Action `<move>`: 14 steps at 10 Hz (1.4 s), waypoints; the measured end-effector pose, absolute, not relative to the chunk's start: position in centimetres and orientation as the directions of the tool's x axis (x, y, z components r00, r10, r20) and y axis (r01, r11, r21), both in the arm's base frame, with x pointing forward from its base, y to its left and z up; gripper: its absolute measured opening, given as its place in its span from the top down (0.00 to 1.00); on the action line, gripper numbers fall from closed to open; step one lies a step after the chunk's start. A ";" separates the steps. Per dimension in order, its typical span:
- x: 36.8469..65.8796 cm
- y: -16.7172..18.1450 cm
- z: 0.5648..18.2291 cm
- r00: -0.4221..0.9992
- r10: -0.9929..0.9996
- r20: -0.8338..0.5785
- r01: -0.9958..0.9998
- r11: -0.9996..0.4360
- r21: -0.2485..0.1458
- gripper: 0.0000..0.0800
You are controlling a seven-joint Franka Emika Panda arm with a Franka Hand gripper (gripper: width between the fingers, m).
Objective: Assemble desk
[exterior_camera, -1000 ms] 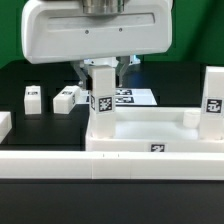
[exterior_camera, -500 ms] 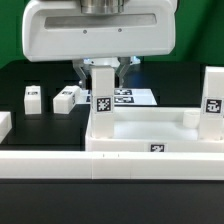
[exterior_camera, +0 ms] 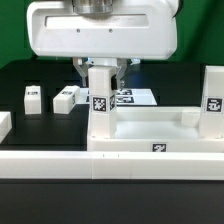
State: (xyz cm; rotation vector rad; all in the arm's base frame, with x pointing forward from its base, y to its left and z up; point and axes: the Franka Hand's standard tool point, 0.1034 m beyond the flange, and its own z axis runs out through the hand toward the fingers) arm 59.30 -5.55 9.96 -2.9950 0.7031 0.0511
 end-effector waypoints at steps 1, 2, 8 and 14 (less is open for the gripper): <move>59.3 -5.4 10.0 0.844 -0.534 -0.053 -0.536 -0.843 -0.051 0.64; 59.3 -5.3 9.9 0.791 -0.609 -0.060 -0.612 -0.790 -0.044 0.64; 59.4 -5.2 9.9 0.638 -0.767 -0.072 -0.770 -0.637 -0.037 0.64; 59.5 -5.2 9.7 0.890 -0.454 -0.051 -0.456 -0.889 -0.038 0.20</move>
Offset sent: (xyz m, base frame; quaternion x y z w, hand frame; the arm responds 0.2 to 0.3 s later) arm -0.0011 0.0027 0.0013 -0.0079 -0.0251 0.2282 0.9733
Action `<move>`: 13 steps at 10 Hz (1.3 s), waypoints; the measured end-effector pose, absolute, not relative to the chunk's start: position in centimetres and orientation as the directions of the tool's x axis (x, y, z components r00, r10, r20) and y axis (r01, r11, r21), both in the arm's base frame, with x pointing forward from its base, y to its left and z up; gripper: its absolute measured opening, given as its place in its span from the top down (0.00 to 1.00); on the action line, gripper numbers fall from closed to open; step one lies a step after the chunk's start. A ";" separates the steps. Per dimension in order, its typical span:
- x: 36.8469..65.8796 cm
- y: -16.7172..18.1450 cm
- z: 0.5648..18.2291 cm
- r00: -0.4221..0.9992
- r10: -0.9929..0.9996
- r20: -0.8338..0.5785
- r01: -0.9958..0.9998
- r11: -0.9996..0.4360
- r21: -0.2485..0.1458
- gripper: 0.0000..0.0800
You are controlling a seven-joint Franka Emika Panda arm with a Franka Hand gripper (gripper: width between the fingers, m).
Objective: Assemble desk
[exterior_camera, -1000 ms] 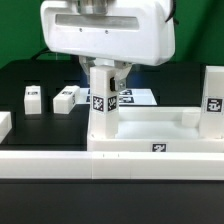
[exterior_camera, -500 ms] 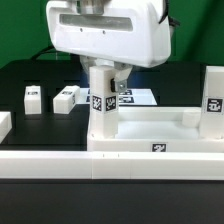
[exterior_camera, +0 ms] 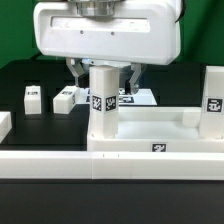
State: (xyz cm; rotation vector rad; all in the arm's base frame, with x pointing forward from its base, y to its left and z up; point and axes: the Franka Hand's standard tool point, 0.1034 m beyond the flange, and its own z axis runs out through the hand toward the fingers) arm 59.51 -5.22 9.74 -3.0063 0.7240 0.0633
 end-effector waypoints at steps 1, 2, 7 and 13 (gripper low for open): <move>59.5 -5.2 9.7 0.929 -0.368 -0.047 -0.370 -0.928 -0.042 0.19; 59.5 -5.3 9.7 0.952 -0.304 -0.044 -0.306 -0.951 -0.045 0.19; 59.6 -5.7 9.8 0.989 0.147 -0.033 0.147 -0.989 -0.010 0.19; 59.5 -5.8 9.8 0.937 0.348 -0.035 0.348 -0.937 -0.010 0.46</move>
Offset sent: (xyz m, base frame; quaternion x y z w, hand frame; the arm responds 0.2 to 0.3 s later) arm 0.0057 -0.0102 0.0064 -0.0697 0.0191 -0.2905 0.9541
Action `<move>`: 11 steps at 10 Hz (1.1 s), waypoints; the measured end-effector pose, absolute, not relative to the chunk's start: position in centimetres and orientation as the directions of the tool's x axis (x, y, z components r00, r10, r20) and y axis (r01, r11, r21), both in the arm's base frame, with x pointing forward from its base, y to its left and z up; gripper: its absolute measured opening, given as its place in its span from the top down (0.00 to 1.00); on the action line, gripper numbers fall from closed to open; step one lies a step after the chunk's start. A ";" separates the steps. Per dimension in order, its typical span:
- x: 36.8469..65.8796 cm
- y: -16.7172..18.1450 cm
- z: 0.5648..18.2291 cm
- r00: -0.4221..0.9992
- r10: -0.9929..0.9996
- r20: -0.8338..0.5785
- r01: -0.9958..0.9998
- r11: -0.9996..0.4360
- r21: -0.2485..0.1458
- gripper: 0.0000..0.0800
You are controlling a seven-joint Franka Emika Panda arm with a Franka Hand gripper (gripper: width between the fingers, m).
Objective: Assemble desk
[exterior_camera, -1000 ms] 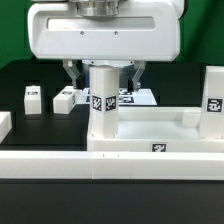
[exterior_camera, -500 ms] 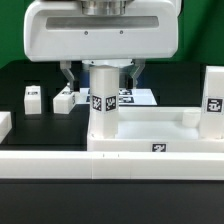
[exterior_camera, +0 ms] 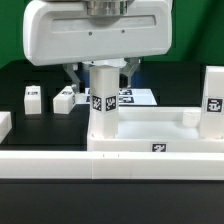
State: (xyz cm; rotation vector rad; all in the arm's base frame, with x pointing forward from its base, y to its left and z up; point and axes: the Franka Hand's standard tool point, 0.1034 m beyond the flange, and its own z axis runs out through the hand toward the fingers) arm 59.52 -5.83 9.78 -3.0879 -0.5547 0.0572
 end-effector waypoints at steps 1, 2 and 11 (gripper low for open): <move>59.5 -5.8 9.8 0.937 0.348 -0.035 0.348 -0.938 -0.010 0.46; 59.5 -5.8 9.8 0.942 0.334 -0.036 0.334 -0.943 -0.010 0.64; 59.5 -5.8 9.7 0.956 -0.291 -0.035 -0.293 -0.956 -0.034 0.64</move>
Offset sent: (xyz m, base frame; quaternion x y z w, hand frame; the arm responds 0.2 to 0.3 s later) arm 0.0000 0.0000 0.0000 0.0000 0.0000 0.0000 1.0000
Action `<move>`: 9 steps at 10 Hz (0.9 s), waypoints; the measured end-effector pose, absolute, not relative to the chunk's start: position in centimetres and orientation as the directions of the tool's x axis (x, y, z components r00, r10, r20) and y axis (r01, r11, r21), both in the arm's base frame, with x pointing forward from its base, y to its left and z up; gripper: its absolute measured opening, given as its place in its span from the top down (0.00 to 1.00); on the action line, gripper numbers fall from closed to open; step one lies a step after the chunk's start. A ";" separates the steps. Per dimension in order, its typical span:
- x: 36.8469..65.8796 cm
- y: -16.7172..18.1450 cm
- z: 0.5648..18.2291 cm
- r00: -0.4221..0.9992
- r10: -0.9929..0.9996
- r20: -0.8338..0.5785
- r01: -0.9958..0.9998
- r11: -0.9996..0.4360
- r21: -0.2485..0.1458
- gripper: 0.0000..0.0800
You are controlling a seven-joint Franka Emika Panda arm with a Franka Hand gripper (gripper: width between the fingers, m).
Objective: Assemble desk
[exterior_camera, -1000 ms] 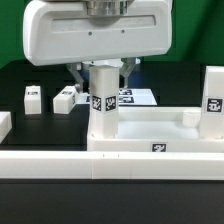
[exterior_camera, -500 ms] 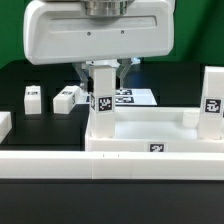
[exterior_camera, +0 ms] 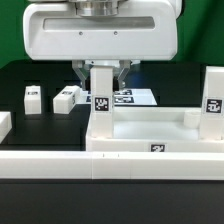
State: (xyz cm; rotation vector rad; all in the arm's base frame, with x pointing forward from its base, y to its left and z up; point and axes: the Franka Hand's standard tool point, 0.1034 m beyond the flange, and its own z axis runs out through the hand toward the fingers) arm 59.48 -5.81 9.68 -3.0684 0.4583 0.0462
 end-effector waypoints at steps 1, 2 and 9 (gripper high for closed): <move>59.5 -6.1 9.7 0.938 -0.346 -0.036 -0.347 -0.938 -0.029 0.64; 59.4 -6.4 9.8 0.919 -0.393 -0.035 -0.394 -0.919 -0.023 0.64; 59.3 -7.3 9.8 0.828 -0.560 -0.035 -0.560 -0.828 -0.005 0.36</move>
Offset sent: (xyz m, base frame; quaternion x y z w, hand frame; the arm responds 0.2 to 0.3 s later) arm -0.0007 0.0032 0.0011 0.0039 -0.0050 0.1624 0.9867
